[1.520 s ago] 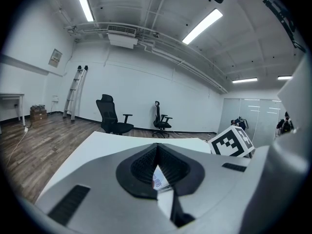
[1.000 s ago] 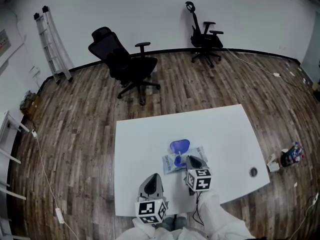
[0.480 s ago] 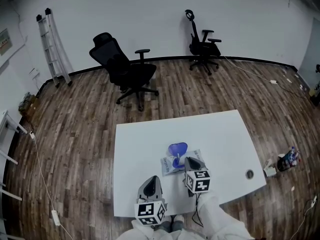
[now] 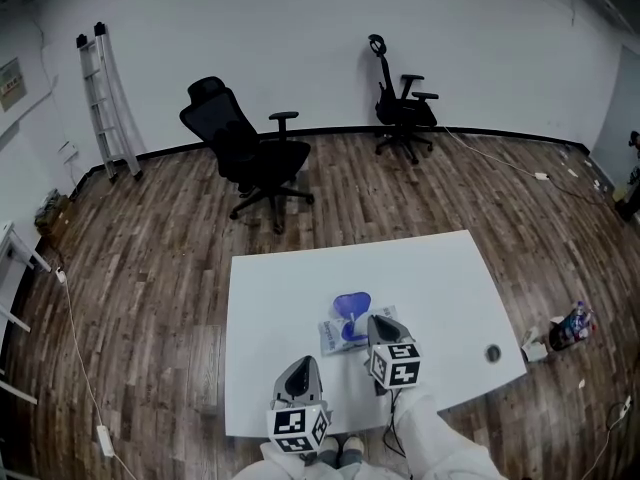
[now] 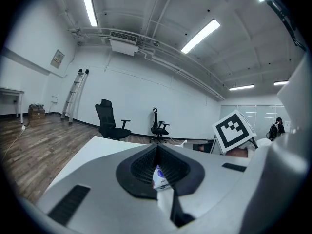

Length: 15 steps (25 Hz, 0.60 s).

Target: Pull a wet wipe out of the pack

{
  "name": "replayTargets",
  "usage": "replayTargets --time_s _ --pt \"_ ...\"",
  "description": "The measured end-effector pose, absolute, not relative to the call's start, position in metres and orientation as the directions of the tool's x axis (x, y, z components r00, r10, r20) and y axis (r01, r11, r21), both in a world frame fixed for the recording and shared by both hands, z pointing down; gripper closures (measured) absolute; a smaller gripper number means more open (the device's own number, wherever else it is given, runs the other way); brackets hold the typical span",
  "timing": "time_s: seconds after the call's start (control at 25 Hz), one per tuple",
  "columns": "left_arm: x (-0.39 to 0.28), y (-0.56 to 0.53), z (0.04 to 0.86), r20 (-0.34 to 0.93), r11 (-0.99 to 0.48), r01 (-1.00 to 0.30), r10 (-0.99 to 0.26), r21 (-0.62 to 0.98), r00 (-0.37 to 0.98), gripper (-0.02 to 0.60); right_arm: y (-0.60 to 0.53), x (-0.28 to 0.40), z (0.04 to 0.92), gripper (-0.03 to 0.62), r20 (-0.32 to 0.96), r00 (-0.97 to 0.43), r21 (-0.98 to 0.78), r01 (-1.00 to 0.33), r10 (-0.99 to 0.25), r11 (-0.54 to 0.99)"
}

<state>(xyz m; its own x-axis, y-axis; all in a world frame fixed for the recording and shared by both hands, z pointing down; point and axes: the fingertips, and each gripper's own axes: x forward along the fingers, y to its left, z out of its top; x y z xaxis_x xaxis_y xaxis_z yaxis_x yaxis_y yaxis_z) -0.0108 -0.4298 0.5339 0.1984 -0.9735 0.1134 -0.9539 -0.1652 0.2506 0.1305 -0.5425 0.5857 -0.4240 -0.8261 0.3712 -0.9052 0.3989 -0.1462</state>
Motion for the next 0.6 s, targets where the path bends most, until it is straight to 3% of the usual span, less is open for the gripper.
replayTargets --time_s 0.6 --pt "-0.003 -0.419 0.529 0.087 -0.189 -0.948 -0.972 0.258 0.218 0.583 -0.528 0.138 0.548 0.582 0.292 -0.426 -0.152 -0.905 -0.856 0.398"
